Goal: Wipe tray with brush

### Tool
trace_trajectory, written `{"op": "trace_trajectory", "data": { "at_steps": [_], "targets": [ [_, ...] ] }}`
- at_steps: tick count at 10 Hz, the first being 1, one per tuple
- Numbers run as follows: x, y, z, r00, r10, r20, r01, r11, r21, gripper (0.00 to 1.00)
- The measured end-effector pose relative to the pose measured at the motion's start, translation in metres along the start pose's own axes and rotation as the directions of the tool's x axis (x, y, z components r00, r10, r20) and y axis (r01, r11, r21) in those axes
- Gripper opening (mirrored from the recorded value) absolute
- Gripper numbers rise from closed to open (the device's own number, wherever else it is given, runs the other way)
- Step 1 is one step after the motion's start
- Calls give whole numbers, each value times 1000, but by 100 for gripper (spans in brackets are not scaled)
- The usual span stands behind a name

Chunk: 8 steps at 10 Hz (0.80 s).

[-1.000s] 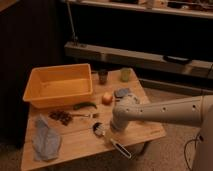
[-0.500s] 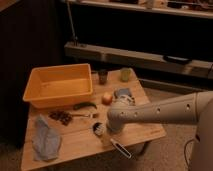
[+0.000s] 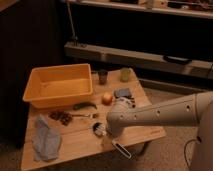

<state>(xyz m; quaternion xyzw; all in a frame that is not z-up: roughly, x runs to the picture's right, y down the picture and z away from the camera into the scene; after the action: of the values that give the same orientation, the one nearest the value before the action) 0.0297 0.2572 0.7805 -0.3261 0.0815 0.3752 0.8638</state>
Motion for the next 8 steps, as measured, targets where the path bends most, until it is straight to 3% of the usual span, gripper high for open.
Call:
{"op": "trace_trajectory", "data": {
  "at_steps": [2,5,8],
  "targets": [
    [-1,5,9,1000,-17,-13,17,1000,-7,80],
    [0,4,25,998,-32,-51,33,999,17,80],
    [2,-1,30,998,-23,-57,25,999,34,76]
  ]
}}
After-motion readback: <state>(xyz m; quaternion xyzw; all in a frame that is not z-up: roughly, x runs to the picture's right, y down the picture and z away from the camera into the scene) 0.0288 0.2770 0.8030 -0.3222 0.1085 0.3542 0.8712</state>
